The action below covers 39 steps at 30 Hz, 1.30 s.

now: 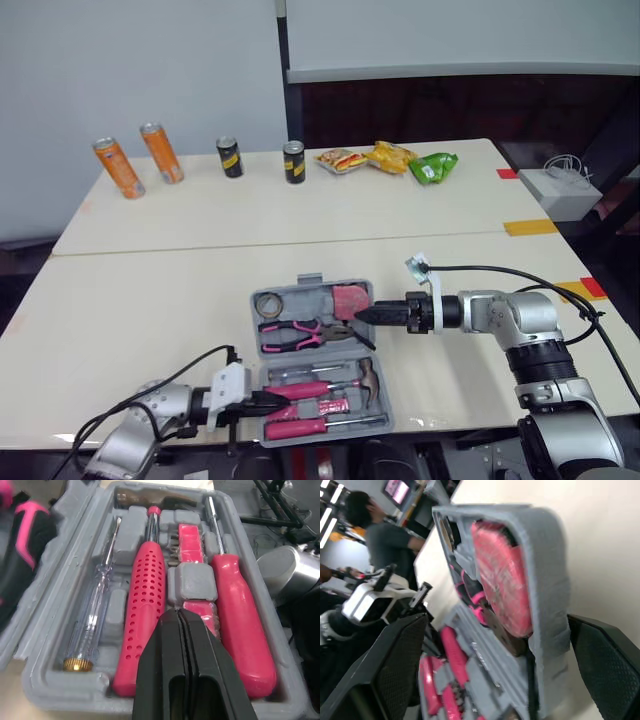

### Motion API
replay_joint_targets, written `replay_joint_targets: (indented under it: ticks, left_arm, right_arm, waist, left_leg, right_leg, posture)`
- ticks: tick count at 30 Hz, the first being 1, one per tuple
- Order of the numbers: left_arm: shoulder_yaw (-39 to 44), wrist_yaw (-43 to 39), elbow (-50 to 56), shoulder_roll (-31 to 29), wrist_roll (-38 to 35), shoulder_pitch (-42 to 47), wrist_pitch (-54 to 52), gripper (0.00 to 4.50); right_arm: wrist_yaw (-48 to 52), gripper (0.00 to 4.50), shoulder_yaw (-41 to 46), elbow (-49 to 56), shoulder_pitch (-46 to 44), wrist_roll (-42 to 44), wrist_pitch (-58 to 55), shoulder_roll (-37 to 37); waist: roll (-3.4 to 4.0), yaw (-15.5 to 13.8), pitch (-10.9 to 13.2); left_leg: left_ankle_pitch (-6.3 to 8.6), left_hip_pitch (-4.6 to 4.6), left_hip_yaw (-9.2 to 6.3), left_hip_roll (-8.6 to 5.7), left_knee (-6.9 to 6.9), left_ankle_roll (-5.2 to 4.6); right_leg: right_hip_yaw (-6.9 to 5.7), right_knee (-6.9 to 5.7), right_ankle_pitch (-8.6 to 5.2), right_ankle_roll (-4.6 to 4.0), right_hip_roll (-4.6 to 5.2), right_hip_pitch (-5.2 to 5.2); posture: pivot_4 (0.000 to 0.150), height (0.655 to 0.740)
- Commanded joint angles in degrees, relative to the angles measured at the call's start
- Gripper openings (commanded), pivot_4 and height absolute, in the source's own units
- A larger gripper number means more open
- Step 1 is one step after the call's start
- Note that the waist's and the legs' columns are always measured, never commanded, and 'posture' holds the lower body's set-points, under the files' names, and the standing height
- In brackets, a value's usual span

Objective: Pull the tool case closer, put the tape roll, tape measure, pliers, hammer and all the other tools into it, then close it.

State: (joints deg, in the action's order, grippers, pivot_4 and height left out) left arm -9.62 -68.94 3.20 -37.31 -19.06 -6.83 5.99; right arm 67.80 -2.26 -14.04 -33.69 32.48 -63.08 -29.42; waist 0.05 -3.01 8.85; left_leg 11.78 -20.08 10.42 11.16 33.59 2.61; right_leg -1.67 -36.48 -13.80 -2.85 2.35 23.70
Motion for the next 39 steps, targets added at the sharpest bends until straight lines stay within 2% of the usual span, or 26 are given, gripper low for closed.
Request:
replay_joint_targets:
  ticks: [1,3,6,9,12,16,19,21,23,26,27,28,31,39]
  left_arm:
    - [11.79,0.35,17.36,-6.99,-19.97,-6.79,-14.44,0.05]
    - [21.65,-0.35,21.92,-13.46,-32.15,-12.95,-25.41,0.05]
    - [36.48,-2.77,19.93,-19.23,-43.02,-20.29,-37.1,0.05]
    - [44.41,1.1,15.07,-18.89,-48.94,-19.62,-42.75,0.05]
    - [43.77,8.79,15.0,-15.42,-53.25,-13.32,-45.48,0.05]
    - [39.5,15.33,17.94,-10.13,-48.94,-6.78,-43.9,0.05]
    - [35.59,19.05,20.83,-5.94,-42.94,-3.67,-40.46,0.05]
    - [32.57,20.37,22.75,-3.54,-38.35,-2.47,-37.8,0.05]
    - [30.52,21.85,23.03,-2.01,-34.59,-1.43,-36.28,0.05]
    - [24.33,22.38,23.33,-0.28,-28.26,0.26,-34.24,0.05]
    - [23.43,21.01,23.23,0.22,-29.07,0.57,-34.47,0.05]
    - [22.84,19.64,23.03,0.11,-29.23,0.51,-34.45,0.59]
    - [22.71,16.33,21.68,-1.1,-28.35,-0.78,-34.26,1.49]
    - [31.91,10.06,18.98,-5.19,-23.88,-14.55,-30.64,4.21]
  right_arm:
    - [0.09,4.5,4.64,9.46,2.17,6.35,-3.71,-2.4]
    - [-0.44,4.5,6.88,14.23,4.44,9.34,-6.36,-4.02]
    - [-1.21,4.5,11.13,21.91,8.89,14.87,-10.92,-6.71]
    - [-1.82,4.5,14.62,29.98,14.54,20.66,-14.89,-9.69]
    - [-2.46,4.5,16.16,37.37,20.96,23.72,-15.02,-12.48]
    - [-3.81,4.5,19.01,44.79,28.43,22.83,-6.44,-13.2]
    - [-4.65,4.5,20.57,48.95,32.69,17.3,9.74,-7.88]
    - [-6.42,4.5,20.16,50.18,34.71,13.99,16.52,-5.42]
    - [-7.44,4.5,18.73,49.62,35.33,11.48,20.72,-4.53]
    - [-4.6,4.5,13.53,43.72,34.65,3.24,33.02,-4.1]
    - [-3.82,4.5,12.44,41.51,34.12,1.69,35.81,-4.19]
    - [-2.24,4.5,11.57,39.42,33.85,0.34,38.72,-4.69]
    - [4.11,4.5,10.31,32.82,34.27,-3.55,48.58,-7.53]
    - [12.08,4.5,20.94,21.19,43.67,-2.59,60.82,-14.35]
  waist:
    - [-0.08,-0.26,0.13]
    - [-0.03,-0.54,0.21]
    - [0.27,-0.64,0.33]
    - [0.43,-1.45,0.41]
    - [0.46,-2.05,0.39]
    - [0.27,-2.47,0.33]
    - [0.04,-2.0,0.2]
    - [-0.01,-1.72,0.16]
    - [-0.05,-1.24,0.14]
    - [-0.16,-1.03,0.05]
    - [-0.18,-0.98,0.03]
    - [-0.18,-0.9,0.03]
    - [-0.18,-0.81,0.03]
    - [-0.18,-0.3,0.02]
  left_leg:
    - [0.05,-0.05,-0.01,0.01,0.0,0.09]
    - [0.13,-0.05,-0.02,0.01,-0.01,0.21]
    - [0.28,-0.04,-0.03,0.09,-0.01,0.45]
    - [0.3,0.1,0.01,0.06,-0.12,0.46]
    - [0.31,0.12,-0.01,0.09,-0.23,0.46]
    - [0.31,0.06,-0.01,0.13,-0.28,0.46]
    - [0.31,-0.03,0.05,0.14,-0.27,0.45]
    - [0.31,-0.02,0.0,0.19,-0.29,0.45]
    - [0.3,-0.03,0.01,0.17,-0.29,0.46]
    - [0.29,0.03,-0.02,0.15,-0.26,0.46]
    - [0.28,0.06,-0.02,0.15,-0.25,0.46]
    - [0.27,0.06,-0.03,0.15,-0.2,0.45]
    - [0.27,0.02,-0.04,0.13,-0.09,0.45]
    - [0.21,-0.11,-0.11,0.12,-0.09,0.03]
  right_leg:
    - [-0.02,0.0,-0.01,-0.01,-0.02,0.03]
    - [-0.02,0.08,-0.03,-0.04,-0.06,0.04]
    - [0.02,0.19,-0.09,-0.08,-0.21,0.04]
    - [0.09,0.5,-0.09,-0.06,-0.23,-0.04]
    - [0.07,0.66,-0.09,-0.04,-0.27,-0.07]
    - [0.06,0.82,-0.07,0.0,-0.29,-0.1]
    - [0.11,0.82,-0.02,0.08,-0.3,-0.11]
    - [0.05,0.77,-0.02,0.09,-0.32,-0.11]
    - [0.06,0.77,0.0,0.12,-0.31,-0.11]
    - [0.06,0.76,0.08,0.18,-0.31,-0.19]
    - [0.06,0.76,0.1,0.18,-0.31,-0.23]
    - [0.06,0.75,0.12,0.19,-0.3,-0.24]
    - [0.07,0.75,0.17,0.21,-0.27,-0.22]
    - [0.03,0.88,0.12,0.28,-0.28,-0.24]
  posture:
    - [0.15,0.74]
    - [0.15,0.74]
    - [0.15,0.74]
    - [0.15,0.74]
    - [0.15,0.74]
    - [0.15,0.74]
    - [0.15,0.74]
    - [0.15,0.74]
    - [0.15,0.74]
    - [0.15,0.74]
    - [0.15,0.74]
    - [0.15,0.74]
    - [0.15,0.74]
    - [0.15,0.74]
